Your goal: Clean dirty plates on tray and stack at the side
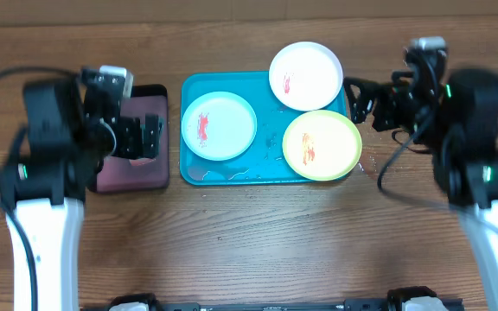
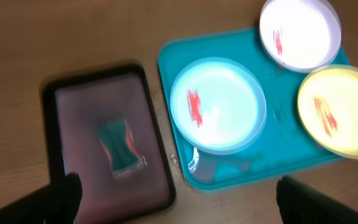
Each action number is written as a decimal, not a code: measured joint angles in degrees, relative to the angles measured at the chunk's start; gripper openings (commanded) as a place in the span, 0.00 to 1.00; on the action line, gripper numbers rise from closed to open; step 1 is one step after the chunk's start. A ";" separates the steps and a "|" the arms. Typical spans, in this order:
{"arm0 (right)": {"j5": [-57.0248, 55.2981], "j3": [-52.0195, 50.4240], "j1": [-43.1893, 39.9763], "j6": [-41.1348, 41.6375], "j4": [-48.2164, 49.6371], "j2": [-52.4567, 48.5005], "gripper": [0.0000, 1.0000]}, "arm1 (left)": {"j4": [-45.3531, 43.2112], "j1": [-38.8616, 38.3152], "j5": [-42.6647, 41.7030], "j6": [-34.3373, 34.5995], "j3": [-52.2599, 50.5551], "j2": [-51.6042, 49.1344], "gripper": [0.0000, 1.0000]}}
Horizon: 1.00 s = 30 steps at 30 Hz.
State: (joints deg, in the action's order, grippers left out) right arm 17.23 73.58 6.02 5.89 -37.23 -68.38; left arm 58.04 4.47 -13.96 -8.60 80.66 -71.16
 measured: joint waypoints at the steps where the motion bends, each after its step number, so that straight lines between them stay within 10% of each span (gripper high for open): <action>1: 1.01 3.15 0.00 -0.35 -3.43 -2.91 1.00 | 3.04 0.00 -0.02 0.02 2.80 -2.62 1.00; 16: 14.93 15.63 1.73 -0.74 -1.44 -27.43 0.80 | 6.88 -0.52 -1.70 4.81 11.02 -22.10 1.00; 30: -7.50 16.06 20.76 11.87 6.86 -46.58 0.60 | 6.43 0.50 19.61 22.21 11.06 -22.99 1.00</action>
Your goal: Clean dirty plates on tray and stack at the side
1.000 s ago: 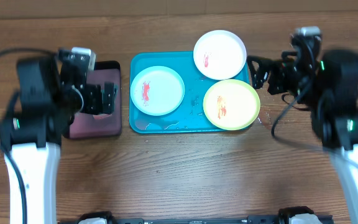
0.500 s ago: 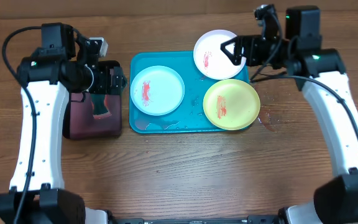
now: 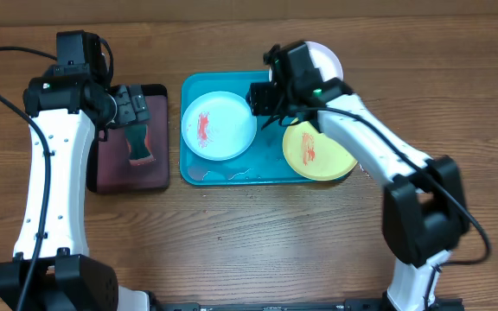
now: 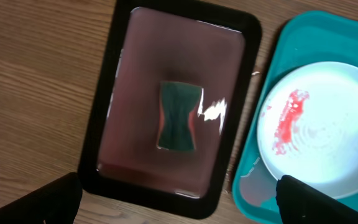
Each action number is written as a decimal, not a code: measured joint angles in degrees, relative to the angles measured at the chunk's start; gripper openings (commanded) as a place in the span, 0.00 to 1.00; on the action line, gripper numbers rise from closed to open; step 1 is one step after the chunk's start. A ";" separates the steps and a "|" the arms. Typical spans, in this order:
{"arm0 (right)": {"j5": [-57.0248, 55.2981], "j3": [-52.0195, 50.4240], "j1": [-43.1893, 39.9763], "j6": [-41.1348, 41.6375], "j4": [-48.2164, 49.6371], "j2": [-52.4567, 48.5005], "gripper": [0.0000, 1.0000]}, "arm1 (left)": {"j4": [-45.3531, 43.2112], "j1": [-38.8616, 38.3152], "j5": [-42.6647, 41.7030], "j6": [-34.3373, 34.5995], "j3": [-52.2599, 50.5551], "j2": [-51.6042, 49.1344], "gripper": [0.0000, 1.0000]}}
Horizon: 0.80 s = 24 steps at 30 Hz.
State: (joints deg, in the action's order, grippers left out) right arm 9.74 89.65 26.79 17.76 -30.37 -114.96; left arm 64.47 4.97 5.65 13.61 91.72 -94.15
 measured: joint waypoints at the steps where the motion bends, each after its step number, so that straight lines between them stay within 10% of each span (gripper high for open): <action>1: -1.01 0.00 0.22 0.59 0.55 -1.44 0.58 | 0.00 0.04 0.37 0.09 0.04 -0.39 1.00; 24: -6.29 0.07 4.00 3.13 2.89 -11.63 0.22 | -0.61 0.76 1.92 1.09 0.07 -9.77 0.96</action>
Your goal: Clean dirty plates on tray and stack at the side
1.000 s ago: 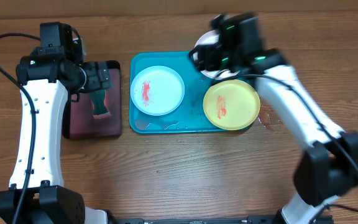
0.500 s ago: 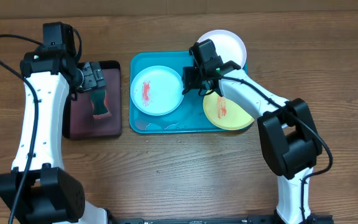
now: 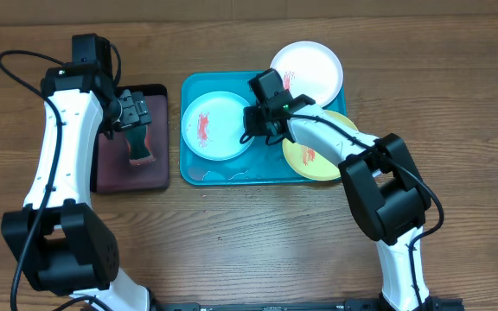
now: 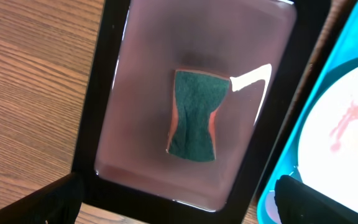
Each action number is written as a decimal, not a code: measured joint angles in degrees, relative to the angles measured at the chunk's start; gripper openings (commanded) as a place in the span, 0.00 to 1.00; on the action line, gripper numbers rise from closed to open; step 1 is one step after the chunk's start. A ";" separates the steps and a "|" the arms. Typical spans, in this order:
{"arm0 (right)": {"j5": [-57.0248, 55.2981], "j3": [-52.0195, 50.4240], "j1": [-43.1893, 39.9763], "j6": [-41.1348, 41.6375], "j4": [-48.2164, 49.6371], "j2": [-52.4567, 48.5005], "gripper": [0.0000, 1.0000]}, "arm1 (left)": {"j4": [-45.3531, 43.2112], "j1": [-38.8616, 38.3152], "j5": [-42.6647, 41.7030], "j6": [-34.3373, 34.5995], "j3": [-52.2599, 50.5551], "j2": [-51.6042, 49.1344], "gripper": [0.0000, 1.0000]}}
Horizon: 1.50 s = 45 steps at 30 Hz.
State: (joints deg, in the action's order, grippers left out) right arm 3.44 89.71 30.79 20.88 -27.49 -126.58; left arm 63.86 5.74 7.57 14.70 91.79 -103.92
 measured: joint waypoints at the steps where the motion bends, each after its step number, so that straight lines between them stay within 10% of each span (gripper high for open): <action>1: -0.09 0.15 0.00 0.09 -0.11 0.00 0.19 | -0.04 0.00 0.00 0.00 0.00 -0.33 0.94; 15: -0.68 0.50 -0.04 1.16 -0.98 -0.11 0.04 | -5.79 0.00 0.00 -2.58 0.00 -6.27 0.70; 22: -0.66 0.50 -0.04 1.22 -1.01 -0.11 0.04 | -6.73 0.04 -0.57 -6.19 0.09 -13.05 0.35; 32: -0.68 0.50 -0.04 1.25 -0.98 -0.11 0.04 | -6.69 0.04 -2.01 -6.36 0.24 -19.02 0.33; 36: -0.68 0.50 -0.04 1.27 -1.01 -0.11 0.04 | -6.54 0.04 -2.78 -7.02 0.28 -19.02 0.04; 45: -0.66 0.52 -0.04 1.36 -1.05 -0.11 0.04 | -1.68 0.39 -4.35 -7.80 2.47 -19.23 0.04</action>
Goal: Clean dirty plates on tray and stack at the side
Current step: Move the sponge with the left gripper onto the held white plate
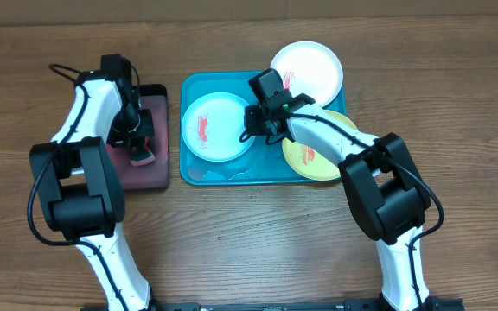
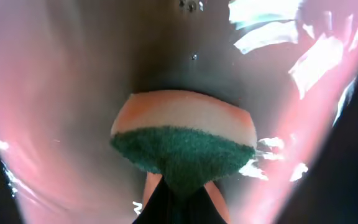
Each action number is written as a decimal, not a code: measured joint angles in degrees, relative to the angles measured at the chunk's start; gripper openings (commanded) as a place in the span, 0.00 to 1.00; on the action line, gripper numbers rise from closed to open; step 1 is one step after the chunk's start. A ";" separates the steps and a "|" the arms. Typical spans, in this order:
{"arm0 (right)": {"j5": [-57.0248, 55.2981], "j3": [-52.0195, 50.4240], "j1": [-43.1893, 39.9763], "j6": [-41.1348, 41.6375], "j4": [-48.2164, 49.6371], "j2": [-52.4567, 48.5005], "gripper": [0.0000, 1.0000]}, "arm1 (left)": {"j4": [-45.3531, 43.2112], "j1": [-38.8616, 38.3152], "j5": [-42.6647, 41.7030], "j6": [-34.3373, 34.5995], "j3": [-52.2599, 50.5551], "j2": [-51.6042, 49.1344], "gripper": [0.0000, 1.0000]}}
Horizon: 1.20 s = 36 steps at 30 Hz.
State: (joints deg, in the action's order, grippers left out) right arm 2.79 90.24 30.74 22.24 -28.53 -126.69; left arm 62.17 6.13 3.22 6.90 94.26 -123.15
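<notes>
A teal tray (image 1: 232, 173) holds three plates smeared with red: a pale blue one (image 1: 219, 125) on the left, a white one (image 1: 309, 73) at the back right and a yellow-green one (image 1: 327, 147) at the front right. My left gripper (image 1: 137, 141) is down in the dark tray (image 1: 164, 130) of pinkish water. It is shut on the sponge (image 2: 182, 146), green on top and orange below, with the left gripper (image 2: 179, 202) pinching its near end. My right gripper (image 1: 253, 121) sits at the pale blue plate's right rim; how its jaws stand is hidden.
The dark tray lies left of the teal tray, almost touching it. Water spots lie on the teal tray's front part. Bare wooden table (image 1: 258, 250) stretches in front of both trays and out to the left and right sides.
My left gripper was open above the dark tray with the sponge lying loose in it. Now it is down in the water, shut on the sponge. The right arm has not moved.
First my left gripper hung high over the dark tray and my right one was off to the tray's right. Then the right gripper was over the teal tray, then at the pale blue plate's rim, with the left lower over the sponge. Now the left grips the sponge.
</notes>
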 measured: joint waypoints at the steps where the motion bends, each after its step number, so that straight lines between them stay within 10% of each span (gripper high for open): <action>1: 0.00 0.02 0.00 -0.02 -0.07 0.00 0.04 | 1.18 0.00 -0.04 0.00 1.07 -0.11 0.04; 14: 2.75 0.22 -0.68 -0.02 -1.07 0.00 0.04 | 12.28 -0.33 -3.41 -0.76 23.30 -0.66 0.04; 36: 13.55 0.22 -4.57 -0.26 -5.20 -0.02 0.04 | -11.28 -18.95 -2.01 7.69 4.39 -0.79 0.04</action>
State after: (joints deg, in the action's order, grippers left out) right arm 16.34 90.45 26.17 21.98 -33.74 -126.72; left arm 50.89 -12.82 1.21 14.59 98.65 -123.94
